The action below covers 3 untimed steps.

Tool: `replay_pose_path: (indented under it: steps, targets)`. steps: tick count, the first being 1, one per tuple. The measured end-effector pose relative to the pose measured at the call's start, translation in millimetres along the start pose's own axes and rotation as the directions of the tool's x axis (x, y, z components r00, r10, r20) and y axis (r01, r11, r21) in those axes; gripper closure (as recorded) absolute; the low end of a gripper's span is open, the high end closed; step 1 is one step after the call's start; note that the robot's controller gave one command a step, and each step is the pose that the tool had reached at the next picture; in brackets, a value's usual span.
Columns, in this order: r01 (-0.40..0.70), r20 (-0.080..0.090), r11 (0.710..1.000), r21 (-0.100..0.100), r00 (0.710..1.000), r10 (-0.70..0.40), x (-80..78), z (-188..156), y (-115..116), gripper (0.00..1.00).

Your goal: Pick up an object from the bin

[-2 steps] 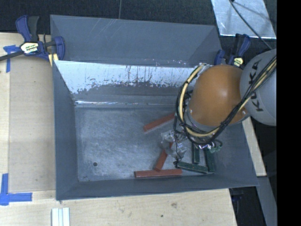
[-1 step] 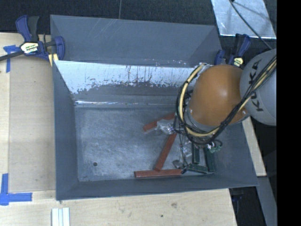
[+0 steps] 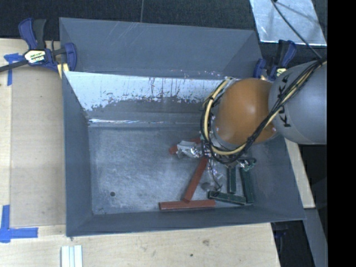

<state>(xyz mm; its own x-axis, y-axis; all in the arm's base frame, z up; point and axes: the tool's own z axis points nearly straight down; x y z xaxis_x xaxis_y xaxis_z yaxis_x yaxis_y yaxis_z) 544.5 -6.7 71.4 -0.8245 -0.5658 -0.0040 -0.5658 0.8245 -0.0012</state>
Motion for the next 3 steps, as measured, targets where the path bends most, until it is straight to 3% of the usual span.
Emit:
replay_pose_path:
  steps: [1,2,3]
  targets:
    - [-0.002,0.001,1.000,0.000,1.000,0.002,-0.3,-1,0,1.00]
    - [0.549,0.002,0.836,0.002,0.836,-0.549,5.3,0,-6,1.00]
    - [0.850,0.002,0.528,-0.002,0.528,-0.850,8.1,-2,-12,1.00]
